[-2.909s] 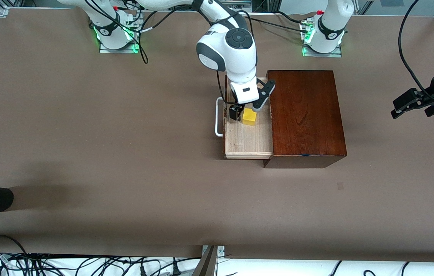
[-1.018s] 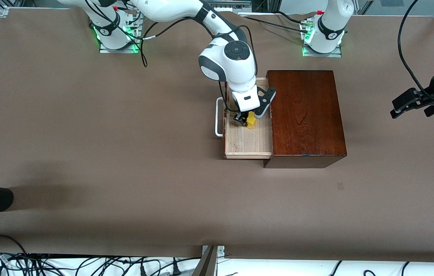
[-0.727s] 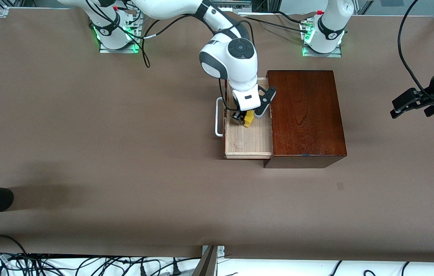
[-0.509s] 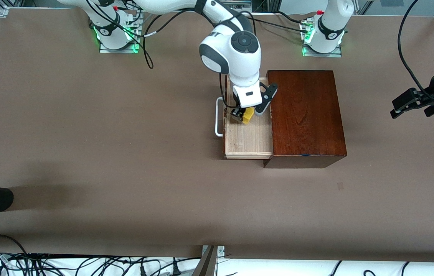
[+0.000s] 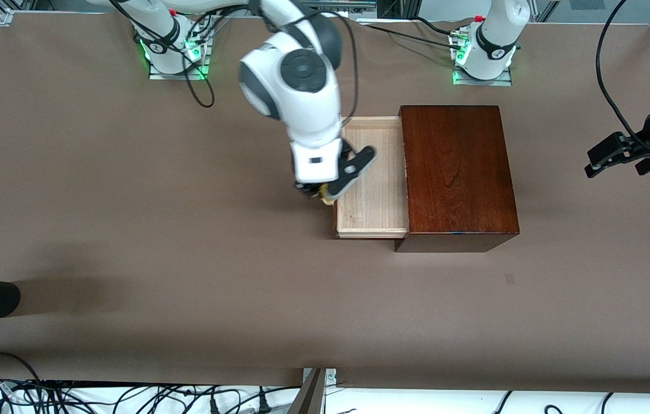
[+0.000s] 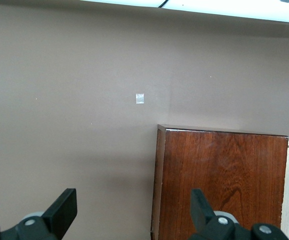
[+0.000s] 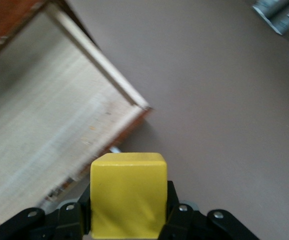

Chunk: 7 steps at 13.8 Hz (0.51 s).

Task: Open drawer, take yellow block, close drawer
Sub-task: 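Lift the yellow cube out and carry it beside the box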

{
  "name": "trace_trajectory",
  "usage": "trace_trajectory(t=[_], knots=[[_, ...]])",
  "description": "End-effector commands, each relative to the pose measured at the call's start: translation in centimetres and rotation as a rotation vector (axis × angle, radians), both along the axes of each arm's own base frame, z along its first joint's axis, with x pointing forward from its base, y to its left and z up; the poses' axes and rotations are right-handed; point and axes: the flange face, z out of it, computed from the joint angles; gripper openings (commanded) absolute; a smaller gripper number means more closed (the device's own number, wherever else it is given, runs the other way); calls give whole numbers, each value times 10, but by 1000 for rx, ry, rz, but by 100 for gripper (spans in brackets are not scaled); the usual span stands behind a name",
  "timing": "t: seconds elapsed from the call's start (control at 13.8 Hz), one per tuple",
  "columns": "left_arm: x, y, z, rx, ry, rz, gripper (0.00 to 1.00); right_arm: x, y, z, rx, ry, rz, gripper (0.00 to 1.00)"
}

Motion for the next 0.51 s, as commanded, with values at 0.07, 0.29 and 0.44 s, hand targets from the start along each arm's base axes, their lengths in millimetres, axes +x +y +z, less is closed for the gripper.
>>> trace_trajectory(t=[0.07, 0.29, 0.44], knots=[[3, 0, 6, -17, -7, -13, 100, 31, -77, 30, -10, 52, -127, 3], [3, 0, 6, -19, -5, -13, 100, 46, -135, 28, -40, 54, -221, 3], [3, 0, 6, -19, -7, -13, 100, 58, -191, 23, -12, 85, -322, 3]])
